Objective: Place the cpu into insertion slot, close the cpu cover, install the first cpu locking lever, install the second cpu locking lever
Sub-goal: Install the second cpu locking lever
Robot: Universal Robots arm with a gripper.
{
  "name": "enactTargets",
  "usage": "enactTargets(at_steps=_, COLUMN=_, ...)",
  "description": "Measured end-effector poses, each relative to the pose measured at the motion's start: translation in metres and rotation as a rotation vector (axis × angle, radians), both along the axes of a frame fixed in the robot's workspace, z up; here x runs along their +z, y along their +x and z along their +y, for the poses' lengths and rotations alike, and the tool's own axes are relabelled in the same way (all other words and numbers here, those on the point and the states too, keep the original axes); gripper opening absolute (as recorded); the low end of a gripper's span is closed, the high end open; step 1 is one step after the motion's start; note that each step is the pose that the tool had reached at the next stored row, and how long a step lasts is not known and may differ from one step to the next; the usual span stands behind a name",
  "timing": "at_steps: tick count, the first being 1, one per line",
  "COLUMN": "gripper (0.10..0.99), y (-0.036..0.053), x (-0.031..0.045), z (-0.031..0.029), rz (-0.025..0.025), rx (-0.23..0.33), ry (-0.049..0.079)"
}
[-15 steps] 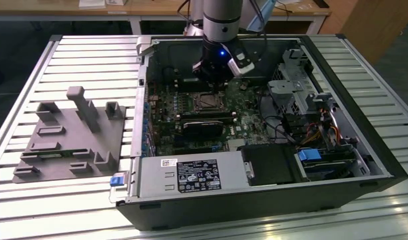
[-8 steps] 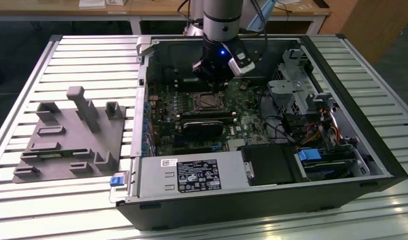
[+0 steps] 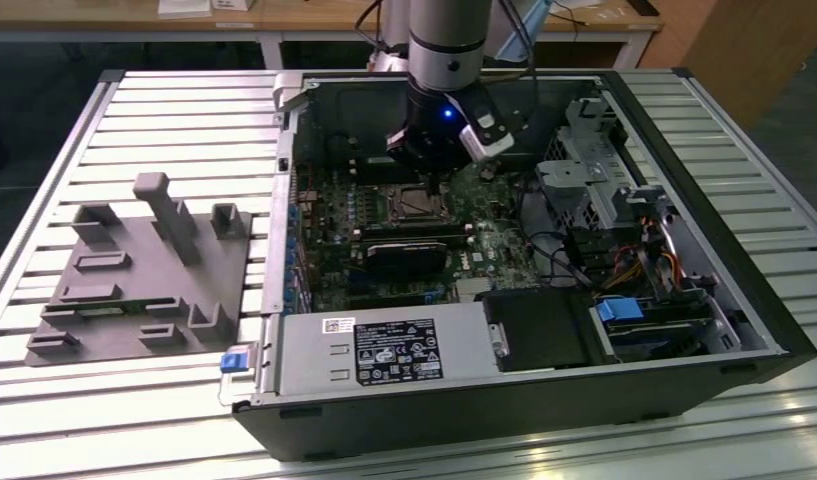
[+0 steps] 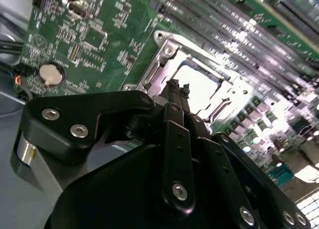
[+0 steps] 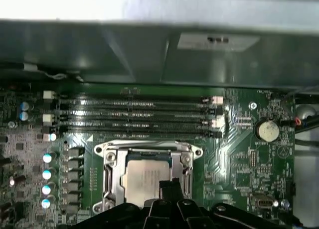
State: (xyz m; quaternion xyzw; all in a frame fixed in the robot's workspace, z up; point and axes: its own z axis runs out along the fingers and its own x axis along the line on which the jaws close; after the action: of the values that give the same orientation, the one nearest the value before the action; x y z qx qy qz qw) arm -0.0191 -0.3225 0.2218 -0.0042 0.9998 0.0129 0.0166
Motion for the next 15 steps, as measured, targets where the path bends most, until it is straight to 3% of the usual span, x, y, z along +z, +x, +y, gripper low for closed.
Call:
enactTargets(at_steps=4, gripper=0.122, y=-0.0001, x=0.0003, z=-0.0058, rz=0.0, rx=0.0, ry=0.0)
enactTargets(at_steps=11, gripper=0.122, y=-0.0001, x=0.0077, z=-0.0089, rz=0.0015, rx=0.0, ry=0.0)
enactTargets(at_steps=15, gripper=0.122, y=-0.0001, x=0.0078, z=-0.0197, rz=0.0019, rx=0.0, ry=0.0)
